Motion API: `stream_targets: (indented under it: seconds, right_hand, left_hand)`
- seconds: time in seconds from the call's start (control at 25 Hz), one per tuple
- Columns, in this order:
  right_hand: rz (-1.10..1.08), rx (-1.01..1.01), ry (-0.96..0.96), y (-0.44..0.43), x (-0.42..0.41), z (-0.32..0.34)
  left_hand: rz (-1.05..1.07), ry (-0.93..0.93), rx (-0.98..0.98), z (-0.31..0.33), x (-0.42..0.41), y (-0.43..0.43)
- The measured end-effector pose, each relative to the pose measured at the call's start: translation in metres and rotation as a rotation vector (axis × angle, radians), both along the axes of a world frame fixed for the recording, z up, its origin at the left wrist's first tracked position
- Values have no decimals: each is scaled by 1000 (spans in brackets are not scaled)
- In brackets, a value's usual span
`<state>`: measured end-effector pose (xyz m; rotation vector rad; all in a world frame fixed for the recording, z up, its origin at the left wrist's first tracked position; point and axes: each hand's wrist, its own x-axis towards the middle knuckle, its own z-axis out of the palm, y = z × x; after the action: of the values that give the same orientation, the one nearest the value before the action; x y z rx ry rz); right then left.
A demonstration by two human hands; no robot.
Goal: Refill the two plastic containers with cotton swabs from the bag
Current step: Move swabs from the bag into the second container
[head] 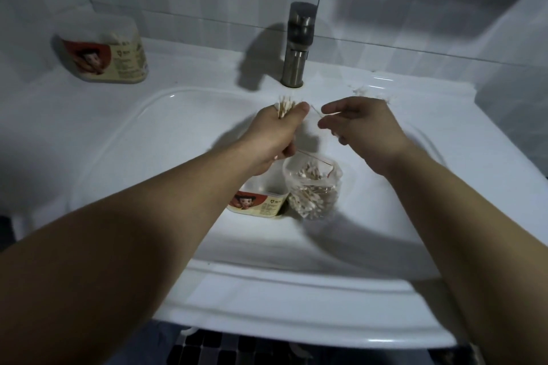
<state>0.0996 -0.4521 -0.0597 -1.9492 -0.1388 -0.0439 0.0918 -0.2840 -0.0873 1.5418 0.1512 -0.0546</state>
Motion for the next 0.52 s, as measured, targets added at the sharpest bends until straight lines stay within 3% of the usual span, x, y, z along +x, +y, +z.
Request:
stream_targets:
  seconds: [0.2, 0.36, 0.52]
  right_hand:
    - [120, -24, 8, 9, -7, -2]
    - [141, -286, -103, 8, -9, -3]
    - [342, -435, -155, 9, -13, -9]
  left_hand:
    - [-106, 5, -19, 0, -4, -4]
    - [-76, 61, -91, 4, -5, -5]
    - [-124, 65, -124, 7, -8, -5]
